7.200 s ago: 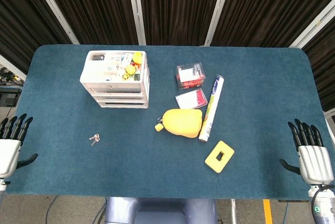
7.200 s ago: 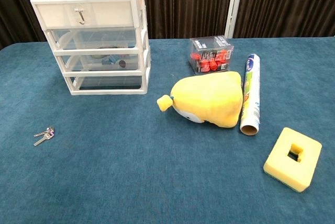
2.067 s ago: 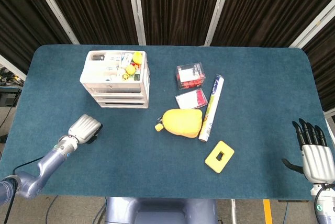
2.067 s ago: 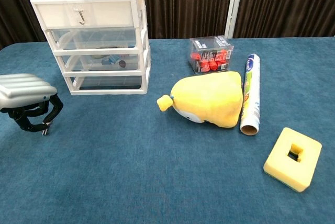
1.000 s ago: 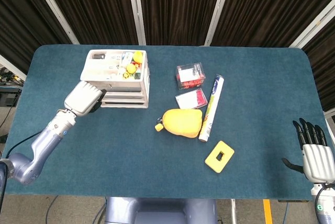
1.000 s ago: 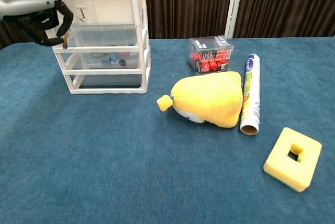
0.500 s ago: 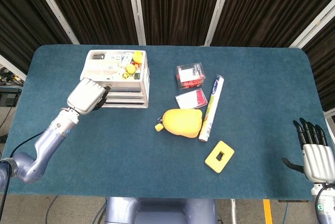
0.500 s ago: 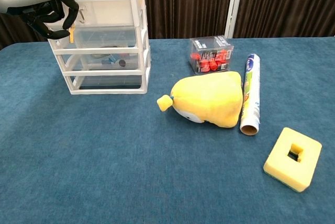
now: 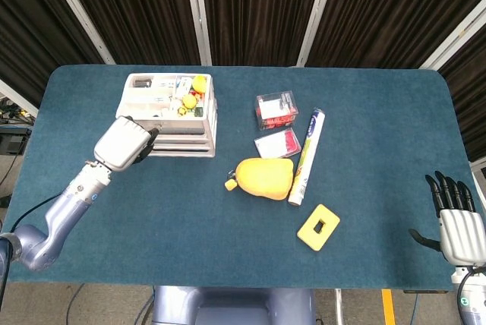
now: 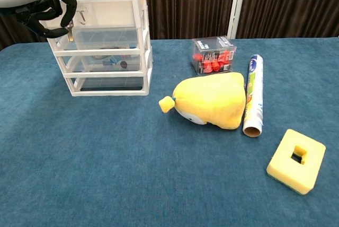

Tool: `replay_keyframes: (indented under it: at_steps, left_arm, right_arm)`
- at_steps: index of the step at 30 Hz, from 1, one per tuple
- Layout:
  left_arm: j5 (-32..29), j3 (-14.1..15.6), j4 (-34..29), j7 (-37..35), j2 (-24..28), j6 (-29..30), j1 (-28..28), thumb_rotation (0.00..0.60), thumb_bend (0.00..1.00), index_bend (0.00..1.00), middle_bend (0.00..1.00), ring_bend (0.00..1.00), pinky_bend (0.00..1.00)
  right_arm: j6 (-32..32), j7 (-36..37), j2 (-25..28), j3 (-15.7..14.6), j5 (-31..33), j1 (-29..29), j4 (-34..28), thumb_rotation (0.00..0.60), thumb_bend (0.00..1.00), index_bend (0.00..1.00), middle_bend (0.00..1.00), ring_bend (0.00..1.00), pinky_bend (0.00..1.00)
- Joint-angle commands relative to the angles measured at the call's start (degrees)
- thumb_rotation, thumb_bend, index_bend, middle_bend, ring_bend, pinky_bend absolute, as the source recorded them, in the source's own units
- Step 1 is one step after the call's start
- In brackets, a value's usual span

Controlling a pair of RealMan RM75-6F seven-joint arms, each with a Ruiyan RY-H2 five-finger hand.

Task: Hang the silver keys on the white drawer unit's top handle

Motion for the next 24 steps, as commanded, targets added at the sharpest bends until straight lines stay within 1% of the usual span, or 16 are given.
replay_keyframes:
  at_steps: [1, 2, 4, 6, 8, 9, 10, 14, 18, 24]
  left_arm:
    - [5.4, 1.7, 4.0, -1.9, -1.1, 2.3, -0.4, 0.600, 0.43, 0.66, 0.89, 0.80, 0.70]
    - [6.3, 1.9, 4.7, -2.1, -1.2, 2.6, -0.5, 0.600, 0.43, 0.66, 0.89, 0.80, 0.70]
    - [10.7, 3.1, 7.6, -2.3, -1.3, 3.9, -1.4, 0.600, 0.43, 0.66, 0.89, 0.80, 0.70]
    - [17.1, 5.3, 11.6, -2.7, -1.2, 5.9, -2.7, 0.600, 0.43, 0.66, 0.89, 0.80, 0.70]
    - [22.0, 7.3, 14.6, -3.9, -0.9, 7.2, -3.8, 0.600, 0.43, 0.66, 0.89, 0.80, 0.70]
    - [26.7, 9.4, 16.9, -4.6, -0.6, 8.3, -5.1, 0.600, 0.43, 0.67, 0.89, 0.80, 0.70]
    - [30.1, 10.7, 19.2, -4.8, -0.3, 9.8, -5.9, 0.600, 0.43, 0.67, 0.89, 0.80, 0.70]
    - [29.1, 10.4, 22.0, -9.4, -1.7, 12.2, -5.4, 0.600, 0.43, 0.67, 0.89, 0.80, 0.70]
    - [29.8, 10.3, 23.8, -9.5, -2.1, 13.5, -5.8, 0.600, 0.43, 0.67, 0.89, 0.80, 0.70]
    - [28.3, 9.7, 24.4, -8.6, -2.6, 13.4, -5.5, 0.600, 0.43, 0.67, 0.89, 0.80, 0.70]
  right_arm:
    - [0.0, 0.0, 0.0, 0.0, 0.0, 0.0, 0.0, 0.600, 0.00, 0.00, 0.00, 0.00, 0.00]
    - [0.0, 0.1, 0.0, 0.0, 0.0, 0.0, 0.0, 0.600, 0.00, 0.00, 0.00, 0.00, 0.00]
    - [0.0, 0.1, 0.0, 0.0, 0.0, 0.0, 0.1, 0.600, 0.00, 0.00, 0.00, 0.00, 0.00]
    - [0.0, 0.2, 0.0, 0.1, 0.0, 0.0, 0.0, 0.600, 0.00, 0.00, 0.00, 0.00, 0.00]
    - [-0.1, 0.2, 0.0, 0.1, 0.0, 0.1, 0.1, 0.600, 0.00, 0.00, 0.00, 0.00, 0.00]
    - [-0.1, 0.3, 0.0, 0.1, 0.0, 0.1, 0.1, 0.600, 0.00, 0.00, 0.00, 0.00, 0.00]
    - [0.0, 0.3, 0.0, 0.1, 0.0, 0.1, 0.1, 0.600, 0.00, 0.00, 0.00, 0.00, 0.00]
    - [0.0, 0.3, 0.0, 0.0, -0.1, 0.0, 0.1, 0.600, 0.00, 0.00, 0.00, 0.00, 0.00]
    - [0.0, 0.2, 0.0, 0.0, -0.2, 0.0, 0.0, 0.600, 0.00, 0.00, 0.00, 0.00, 0.00]
    - [0.0, 0.2, 0.0, 0.1, -0.1, 0.1, 0.0, 0.600, 0.00, 0.00, 0.00, 0.00, 0.00]
